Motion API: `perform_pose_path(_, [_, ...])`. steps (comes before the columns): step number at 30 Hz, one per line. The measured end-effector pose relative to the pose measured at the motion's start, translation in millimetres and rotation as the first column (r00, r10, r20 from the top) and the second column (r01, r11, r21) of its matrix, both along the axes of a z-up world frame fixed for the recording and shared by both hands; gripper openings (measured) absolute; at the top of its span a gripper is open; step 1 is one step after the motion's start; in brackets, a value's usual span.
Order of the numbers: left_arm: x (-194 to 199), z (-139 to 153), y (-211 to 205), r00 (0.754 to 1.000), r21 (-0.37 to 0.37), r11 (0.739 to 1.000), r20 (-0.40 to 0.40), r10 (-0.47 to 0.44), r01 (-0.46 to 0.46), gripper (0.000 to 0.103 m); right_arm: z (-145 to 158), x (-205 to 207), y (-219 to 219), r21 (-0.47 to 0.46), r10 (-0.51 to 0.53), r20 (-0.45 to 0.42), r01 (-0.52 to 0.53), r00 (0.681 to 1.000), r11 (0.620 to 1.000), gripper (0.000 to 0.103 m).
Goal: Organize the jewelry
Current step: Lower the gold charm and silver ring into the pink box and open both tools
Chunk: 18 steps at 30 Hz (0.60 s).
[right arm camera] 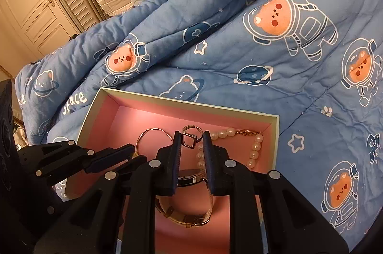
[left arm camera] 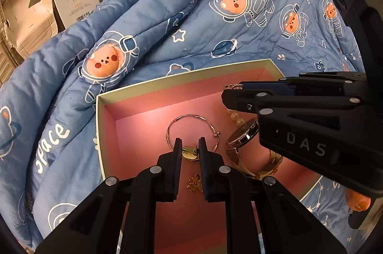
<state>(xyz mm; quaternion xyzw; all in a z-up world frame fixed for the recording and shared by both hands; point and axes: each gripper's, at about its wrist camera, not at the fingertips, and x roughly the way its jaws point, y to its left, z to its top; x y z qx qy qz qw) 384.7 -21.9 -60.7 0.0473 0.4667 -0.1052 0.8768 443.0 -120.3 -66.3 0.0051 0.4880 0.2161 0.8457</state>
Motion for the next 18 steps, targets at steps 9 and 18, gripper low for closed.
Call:
perform_pose_path(9, [0,-1,0,1.000,-0.005,1.000,-0.007,-0.002,0.002,0.014,-14,8,8,-0.041,-0.010,-0.016,0.009,1.000,0.999,0.019])
perform_pose_path(18, [-10,5,-2,1.000,-0.006,1.000,0.016,-0.022,0.022,0.029,-16,7,10,-0.065,0.008,0.001,-0.008,1.000,0.998,0.019])
